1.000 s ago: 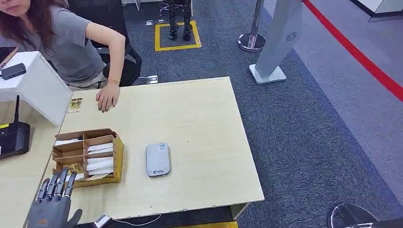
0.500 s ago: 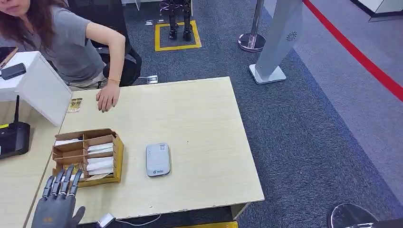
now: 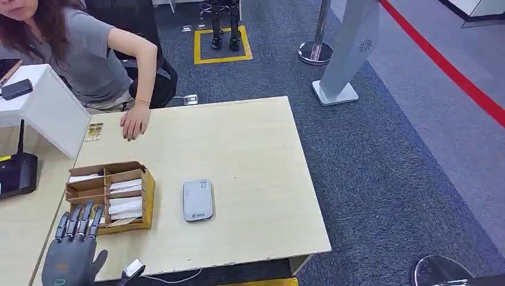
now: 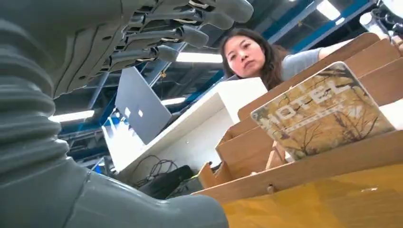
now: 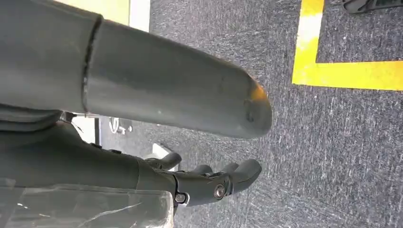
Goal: Pass the card to the sensor for recognition and then transmit it.
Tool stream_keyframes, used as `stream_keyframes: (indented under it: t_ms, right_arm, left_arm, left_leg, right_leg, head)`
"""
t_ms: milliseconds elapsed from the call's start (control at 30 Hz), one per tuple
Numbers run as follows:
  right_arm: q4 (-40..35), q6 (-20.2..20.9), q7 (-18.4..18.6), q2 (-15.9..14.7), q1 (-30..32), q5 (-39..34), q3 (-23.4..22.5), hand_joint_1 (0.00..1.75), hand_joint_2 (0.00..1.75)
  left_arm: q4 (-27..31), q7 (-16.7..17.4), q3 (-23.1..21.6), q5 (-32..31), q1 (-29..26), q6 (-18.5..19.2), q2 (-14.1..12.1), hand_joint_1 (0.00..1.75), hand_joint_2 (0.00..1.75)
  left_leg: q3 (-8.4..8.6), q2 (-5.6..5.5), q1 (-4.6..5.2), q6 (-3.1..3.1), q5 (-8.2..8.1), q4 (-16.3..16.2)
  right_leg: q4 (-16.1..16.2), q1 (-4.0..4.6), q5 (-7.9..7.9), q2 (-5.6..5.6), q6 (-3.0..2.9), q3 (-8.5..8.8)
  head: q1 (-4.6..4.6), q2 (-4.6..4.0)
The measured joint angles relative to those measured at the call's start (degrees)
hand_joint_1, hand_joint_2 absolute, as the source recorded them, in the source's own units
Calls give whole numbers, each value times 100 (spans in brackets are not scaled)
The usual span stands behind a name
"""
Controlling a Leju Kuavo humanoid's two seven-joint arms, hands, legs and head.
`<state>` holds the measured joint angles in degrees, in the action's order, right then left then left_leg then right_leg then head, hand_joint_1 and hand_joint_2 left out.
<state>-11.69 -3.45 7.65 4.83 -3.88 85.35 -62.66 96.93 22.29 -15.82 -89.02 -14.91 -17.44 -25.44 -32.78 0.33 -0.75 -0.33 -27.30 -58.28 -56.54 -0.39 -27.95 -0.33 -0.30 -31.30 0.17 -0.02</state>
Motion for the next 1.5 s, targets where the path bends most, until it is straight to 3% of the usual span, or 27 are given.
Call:
stream_keyframes:
  t_ms: [167, 700, 1500]
  right_arm:
    - [0, 2, -2, -15, -8, 39, 22, 0, 0]
    - [0, 2, 0, -39, -8, 48, 31, 0, 0]
    - [0, -2, -7, -50, -13, 125, 83, 0, 0]
  left_arm:
    - [-238, -153, -2, -2, 193, -37, 63, 0, 175]
    - [-507, -203, -7, -4, 338, -70, 142, 0, 175]
    - [-1021, -583, -177, -57, 726, -481, 463, 0, 175]
  left_leg:
    - [0, 1, 0, 0, 0, 0]
    - [0, 1, 0, 0, 0, 0]
    - [0, 1, 1, 0, 0, 0]
  right_leg:
    - [0, 0, 0, 0, 0, 0]
    - [0, 0, 0, 1, 0, -1]
    - [0, 0, 0, 1, 0, -1]
  head:
    - [2, 0]
    - [0, -2]
    - [0, -2]
